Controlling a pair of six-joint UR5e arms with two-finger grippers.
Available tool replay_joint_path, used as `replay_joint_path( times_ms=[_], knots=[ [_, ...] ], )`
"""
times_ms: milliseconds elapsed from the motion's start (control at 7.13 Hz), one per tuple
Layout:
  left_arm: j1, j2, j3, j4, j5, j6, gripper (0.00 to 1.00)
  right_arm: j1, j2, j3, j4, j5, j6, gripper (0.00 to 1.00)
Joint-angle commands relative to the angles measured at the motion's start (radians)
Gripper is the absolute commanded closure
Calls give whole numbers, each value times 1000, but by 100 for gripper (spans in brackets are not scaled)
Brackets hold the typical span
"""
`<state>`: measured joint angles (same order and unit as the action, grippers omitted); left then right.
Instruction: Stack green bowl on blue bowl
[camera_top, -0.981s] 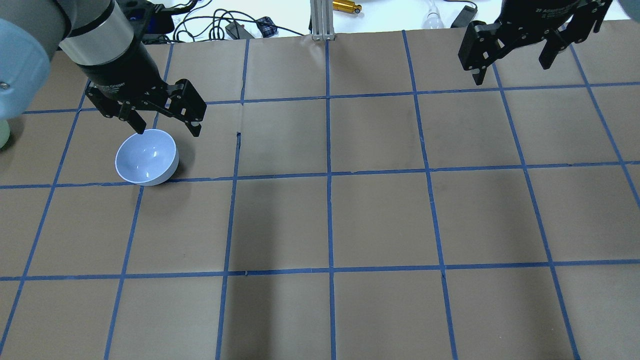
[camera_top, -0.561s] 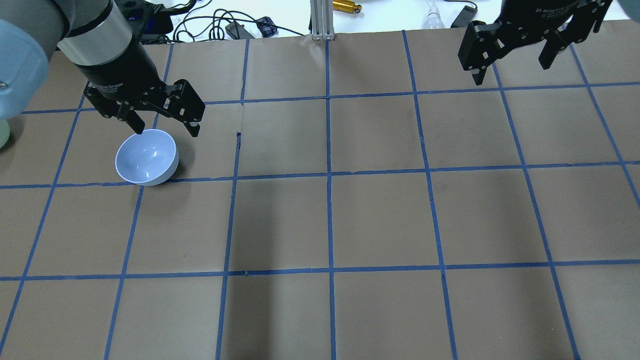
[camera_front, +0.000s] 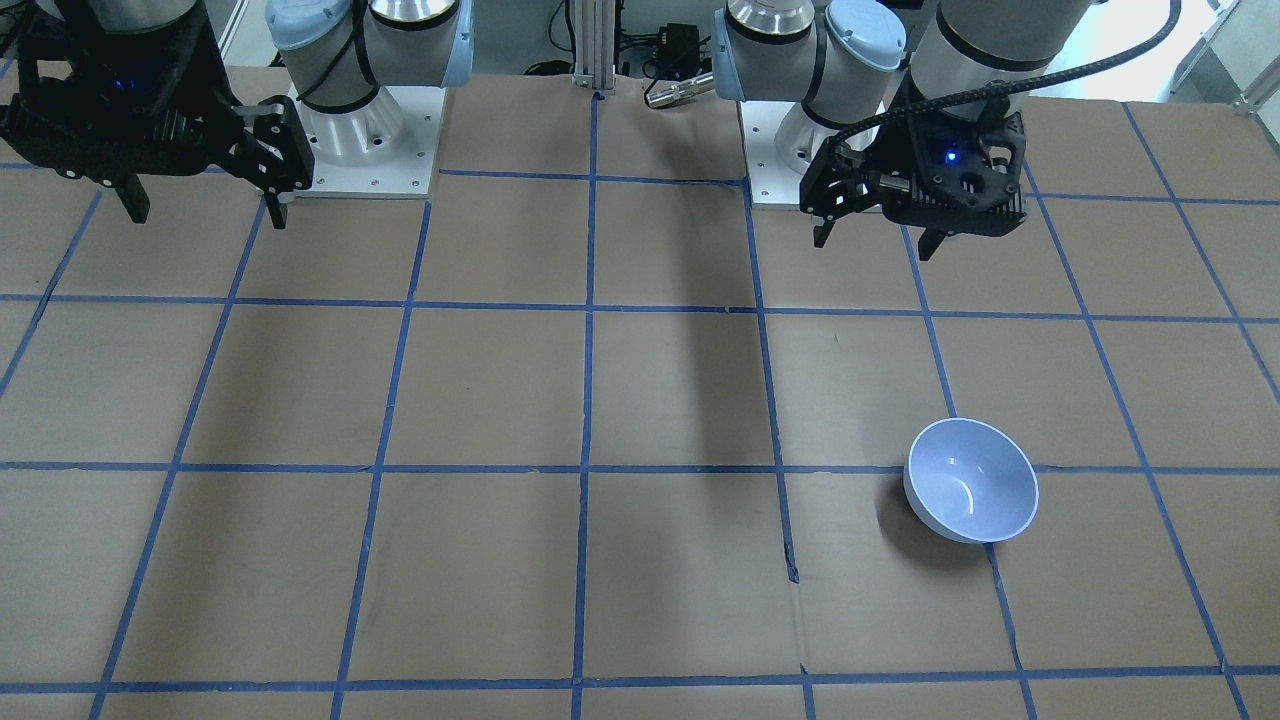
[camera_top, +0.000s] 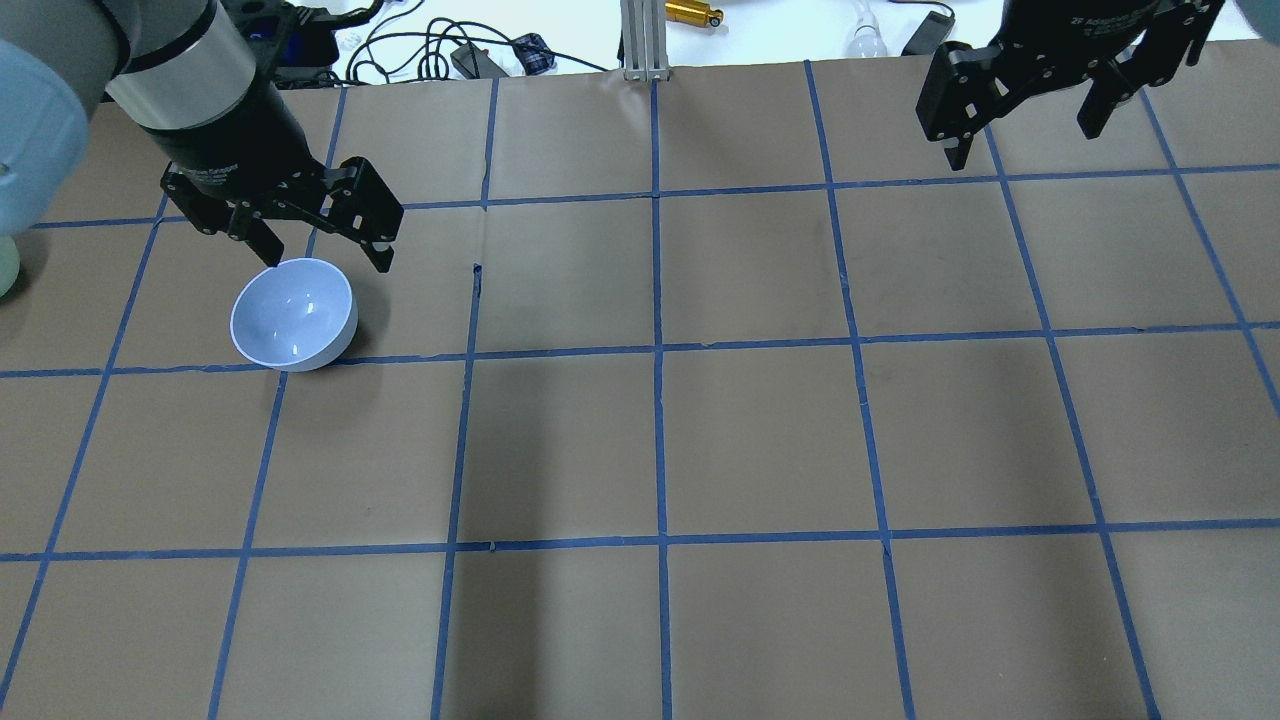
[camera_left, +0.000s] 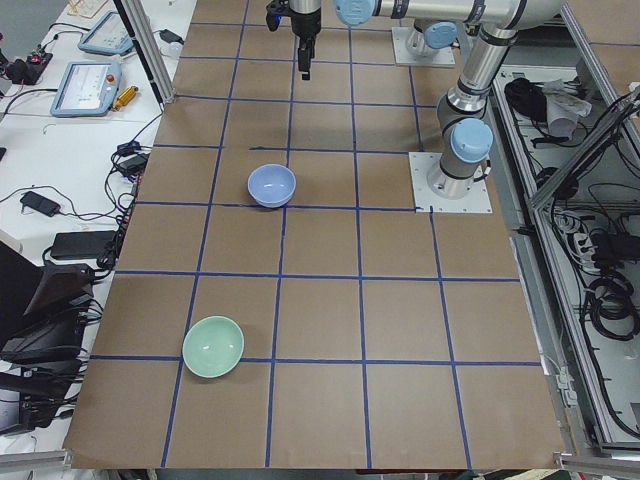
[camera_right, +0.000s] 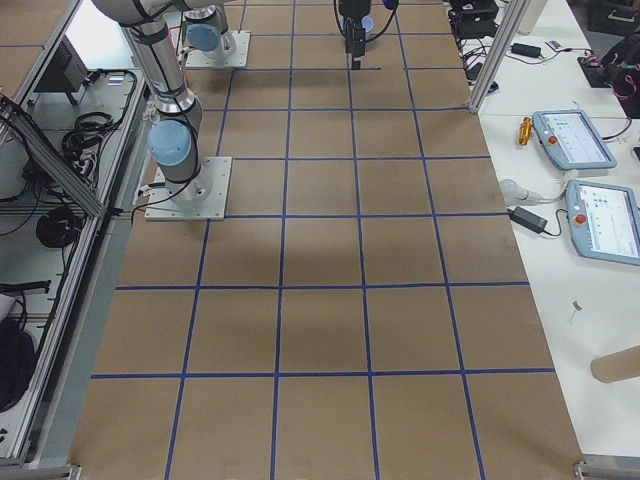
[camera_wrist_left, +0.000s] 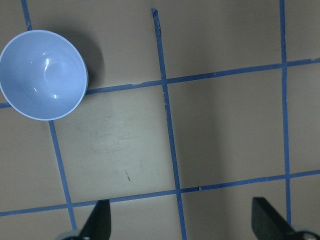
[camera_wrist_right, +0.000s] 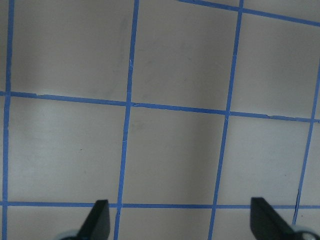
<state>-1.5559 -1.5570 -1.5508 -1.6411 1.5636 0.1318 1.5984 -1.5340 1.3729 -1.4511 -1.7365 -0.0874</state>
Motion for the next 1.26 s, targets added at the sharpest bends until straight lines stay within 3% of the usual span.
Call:
replay_joint_path(
  times_ms=[0, 421, 841, 1121],
  knots=[
    [4, 0, 0, 1, 1, 3, 0, 0, 0, 0, 0, 0, 0, 0],
    [129, -5, 11, 1, -7, 226, 0, -2, 0, 0, 0, 0, 0, 0],
    [357, -40, 25, 3, -4, 645, 0, 0, 0, 0, 0, 0, 0, 0],
    [450, -89, 41, 36, -2, 890, 0, -2, 0, 0, 0, 0, 0, 0]
  ],
)
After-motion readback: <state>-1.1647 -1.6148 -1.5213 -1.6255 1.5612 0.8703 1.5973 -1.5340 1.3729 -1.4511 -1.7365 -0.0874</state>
